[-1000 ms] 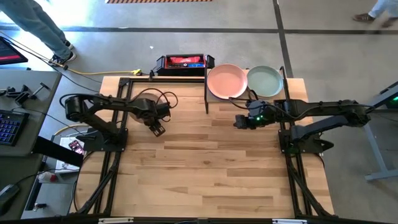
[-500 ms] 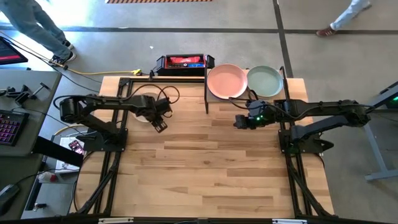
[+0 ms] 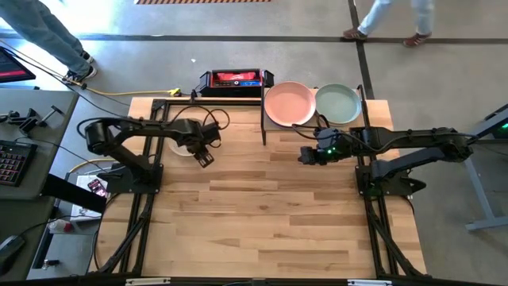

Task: Place and stack plates onto a shelf
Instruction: Stack the gray plate on top of the green plate on the shelf

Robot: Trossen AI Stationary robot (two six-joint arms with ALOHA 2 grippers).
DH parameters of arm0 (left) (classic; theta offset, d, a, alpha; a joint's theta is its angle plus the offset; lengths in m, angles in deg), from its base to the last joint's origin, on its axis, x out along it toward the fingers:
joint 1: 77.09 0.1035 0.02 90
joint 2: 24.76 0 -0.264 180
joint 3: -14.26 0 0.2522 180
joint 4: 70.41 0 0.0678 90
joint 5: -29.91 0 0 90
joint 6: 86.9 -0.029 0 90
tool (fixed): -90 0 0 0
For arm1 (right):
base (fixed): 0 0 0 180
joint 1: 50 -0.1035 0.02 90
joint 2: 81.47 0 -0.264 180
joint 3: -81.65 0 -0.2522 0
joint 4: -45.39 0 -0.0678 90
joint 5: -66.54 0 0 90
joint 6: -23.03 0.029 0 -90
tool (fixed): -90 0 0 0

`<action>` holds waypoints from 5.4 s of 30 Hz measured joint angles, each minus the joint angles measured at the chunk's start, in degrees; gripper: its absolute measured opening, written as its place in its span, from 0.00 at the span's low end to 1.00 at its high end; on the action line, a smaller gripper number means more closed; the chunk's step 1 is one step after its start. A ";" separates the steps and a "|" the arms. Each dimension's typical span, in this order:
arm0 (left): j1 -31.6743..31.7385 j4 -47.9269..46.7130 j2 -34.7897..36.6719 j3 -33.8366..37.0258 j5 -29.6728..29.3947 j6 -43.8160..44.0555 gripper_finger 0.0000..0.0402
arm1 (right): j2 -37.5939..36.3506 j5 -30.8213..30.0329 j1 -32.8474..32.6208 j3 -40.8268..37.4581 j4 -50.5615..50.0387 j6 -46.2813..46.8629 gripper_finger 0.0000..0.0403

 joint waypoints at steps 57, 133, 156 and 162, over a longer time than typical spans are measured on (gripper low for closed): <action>-38.90 -13.07 15.00 -16.65 -18.60 -28.71 0.00 | 0.04 -24.78 -9.59 0.02 41.90 -19.94 0.24; -42.29 -19.87 4.85 -26.92 -34.06 -38.84 0.00 | 43.30 -17.22 0.94 54.34 -14.58 -18.89 0.24; -41.63 -17.84 4.85 -26.93 -29.99 -32.77 0.10 | 43.25 -17.49 0.94 54.31 -14.64 -17.57 0.00; -40.19 -17.86 4.85 -26.93 -26.76 -27.05 0.19 | 43.25 -17.55 0.94 54.27 -14.68 -17.57 0.00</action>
